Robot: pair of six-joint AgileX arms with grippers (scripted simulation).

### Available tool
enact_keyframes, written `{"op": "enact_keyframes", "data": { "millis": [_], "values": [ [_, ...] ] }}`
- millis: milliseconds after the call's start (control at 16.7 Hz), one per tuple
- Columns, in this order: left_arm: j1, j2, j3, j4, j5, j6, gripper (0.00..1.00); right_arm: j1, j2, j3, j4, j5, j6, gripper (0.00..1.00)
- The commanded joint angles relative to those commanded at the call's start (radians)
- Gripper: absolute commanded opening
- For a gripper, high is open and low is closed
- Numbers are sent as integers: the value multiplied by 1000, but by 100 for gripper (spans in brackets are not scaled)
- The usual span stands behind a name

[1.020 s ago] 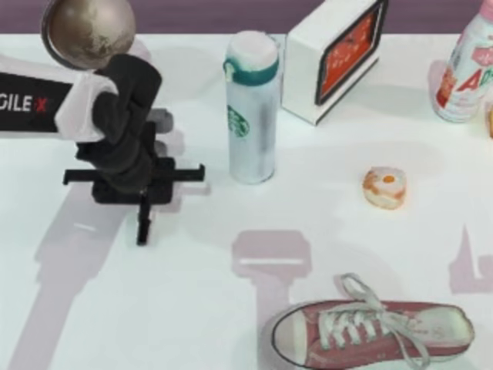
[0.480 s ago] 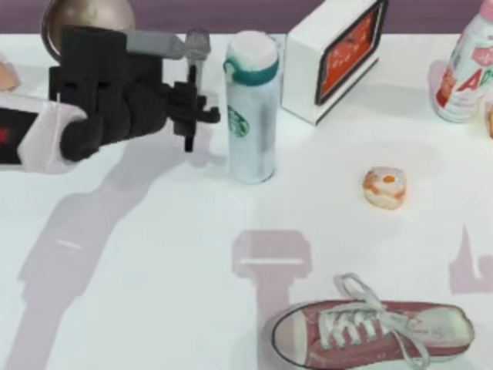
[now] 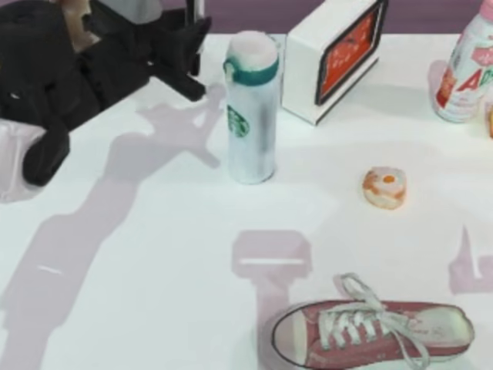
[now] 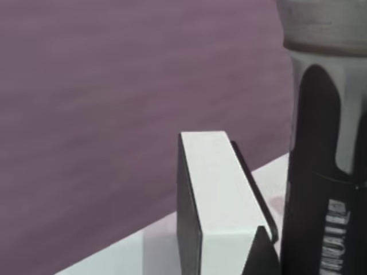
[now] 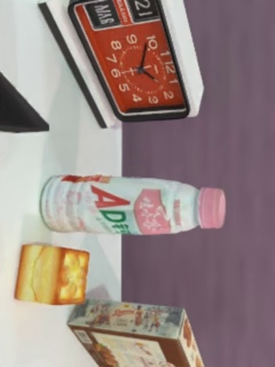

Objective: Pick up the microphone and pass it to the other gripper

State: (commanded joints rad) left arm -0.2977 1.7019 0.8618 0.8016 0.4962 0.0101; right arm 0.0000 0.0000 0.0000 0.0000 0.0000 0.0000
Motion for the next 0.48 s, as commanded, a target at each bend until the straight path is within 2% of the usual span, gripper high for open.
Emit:
{"op": "enact_keyframes", "data": {
  "millis": [300, 480],
  "values": [
    [2, -15, -9, 24, 11, 8, 0, 0, 0, 0, 0, 0, 0, 100],
    [-20, -20, -7, 22, -8, 7, 0, 0, 0, 0, 0, 0, 0, 100]
  ]
}}
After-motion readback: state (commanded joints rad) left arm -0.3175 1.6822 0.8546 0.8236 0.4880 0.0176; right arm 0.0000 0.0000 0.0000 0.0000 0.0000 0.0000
